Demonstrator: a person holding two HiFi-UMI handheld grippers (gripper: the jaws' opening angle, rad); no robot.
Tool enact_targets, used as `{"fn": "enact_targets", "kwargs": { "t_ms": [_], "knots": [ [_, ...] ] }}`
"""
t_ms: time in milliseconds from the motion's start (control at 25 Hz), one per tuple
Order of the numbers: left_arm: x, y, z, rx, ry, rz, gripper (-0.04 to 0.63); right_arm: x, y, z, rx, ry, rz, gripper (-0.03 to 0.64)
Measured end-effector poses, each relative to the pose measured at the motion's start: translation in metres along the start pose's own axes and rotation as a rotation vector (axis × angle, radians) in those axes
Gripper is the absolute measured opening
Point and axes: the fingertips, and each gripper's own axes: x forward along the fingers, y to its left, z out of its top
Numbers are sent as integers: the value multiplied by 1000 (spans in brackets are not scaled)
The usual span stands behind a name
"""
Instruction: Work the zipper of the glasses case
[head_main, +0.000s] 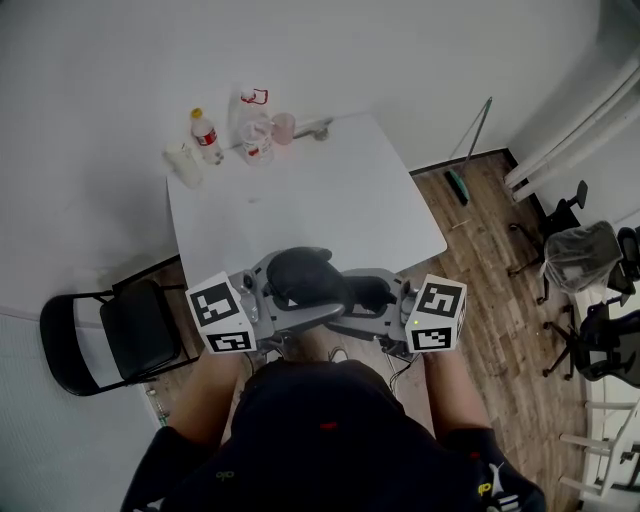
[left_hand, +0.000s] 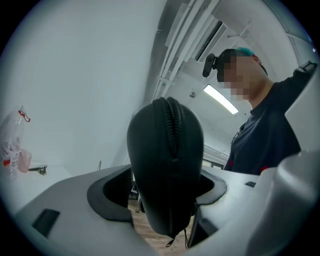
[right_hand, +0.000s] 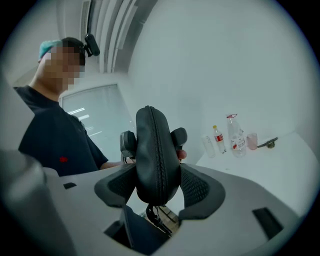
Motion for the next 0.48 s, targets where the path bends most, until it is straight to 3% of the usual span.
{"fn": "enact_targets", "kwargs": {
  "t_ms": [240, 480],
  "knots": [
    [0, -17, -12, 8, 45, -63, 319, 3, 7, -15, -32, 135, 5, 281],
    [-2, -12, -12, 13, -3, 3, 274, 7, 8, -20, -54, 214, -20, 279]
  ]
}}
